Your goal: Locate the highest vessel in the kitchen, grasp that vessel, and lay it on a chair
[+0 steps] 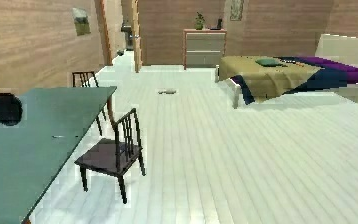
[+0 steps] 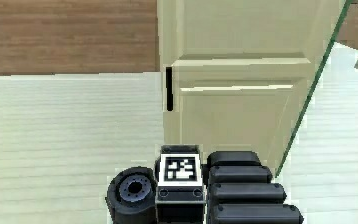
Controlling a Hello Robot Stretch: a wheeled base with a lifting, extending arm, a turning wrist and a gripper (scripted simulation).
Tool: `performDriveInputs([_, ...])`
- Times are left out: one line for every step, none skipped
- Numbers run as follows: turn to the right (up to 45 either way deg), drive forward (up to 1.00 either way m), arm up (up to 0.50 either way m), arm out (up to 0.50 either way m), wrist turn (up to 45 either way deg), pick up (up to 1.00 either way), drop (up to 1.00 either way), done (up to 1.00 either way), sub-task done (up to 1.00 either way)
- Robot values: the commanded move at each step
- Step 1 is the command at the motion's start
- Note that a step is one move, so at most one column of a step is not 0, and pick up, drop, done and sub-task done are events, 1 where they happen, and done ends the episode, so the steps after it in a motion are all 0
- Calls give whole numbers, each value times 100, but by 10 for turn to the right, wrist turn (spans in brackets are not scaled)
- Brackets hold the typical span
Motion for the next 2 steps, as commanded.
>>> performDriveInputs([0,100,0,0,0,0,0,0,0])
performDriveInputs([60,0,0,0,0,0,0,0,0])
